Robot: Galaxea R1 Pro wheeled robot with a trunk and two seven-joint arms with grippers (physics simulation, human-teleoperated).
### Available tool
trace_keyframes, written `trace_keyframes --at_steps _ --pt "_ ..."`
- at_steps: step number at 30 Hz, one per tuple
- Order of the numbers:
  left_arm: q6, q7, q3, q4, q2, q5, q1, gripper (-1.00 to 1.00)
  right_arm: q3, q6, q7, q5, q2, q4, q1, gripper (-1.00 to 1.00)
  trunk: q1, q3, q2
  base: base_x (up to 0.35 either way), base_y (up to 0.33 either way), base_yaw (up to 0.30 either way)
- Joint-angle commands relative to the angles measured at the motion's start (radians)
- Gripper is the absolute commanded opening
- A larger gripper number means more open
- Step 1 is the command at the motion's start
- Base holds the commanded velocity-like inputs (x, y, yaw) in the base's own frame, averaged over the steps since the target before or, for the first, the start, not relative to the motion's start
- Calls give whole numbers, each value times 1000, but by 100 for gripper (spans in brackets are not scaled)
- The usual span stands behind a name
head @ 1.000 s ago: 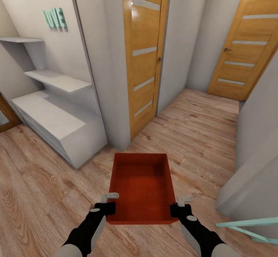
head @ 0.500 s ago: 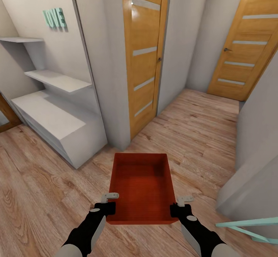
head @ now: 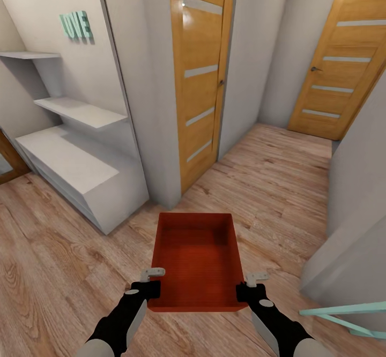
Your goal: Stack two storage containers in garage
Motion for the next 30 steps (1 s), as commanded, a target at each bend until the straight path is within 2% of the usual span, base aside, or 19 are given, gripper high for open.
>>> trace_keyframes --at_steps 1,30 --pt "5 -87 1 -4 1 6 -1 -100 13 -2 -3 -15 -27 31 0 -100 0 -1 -1 0 0 0" --pt "5 -82 1 0 1 6 -1 -100 13 -2 0 -15 -27 31 0 -100 0 -1 -1 0 0 0"
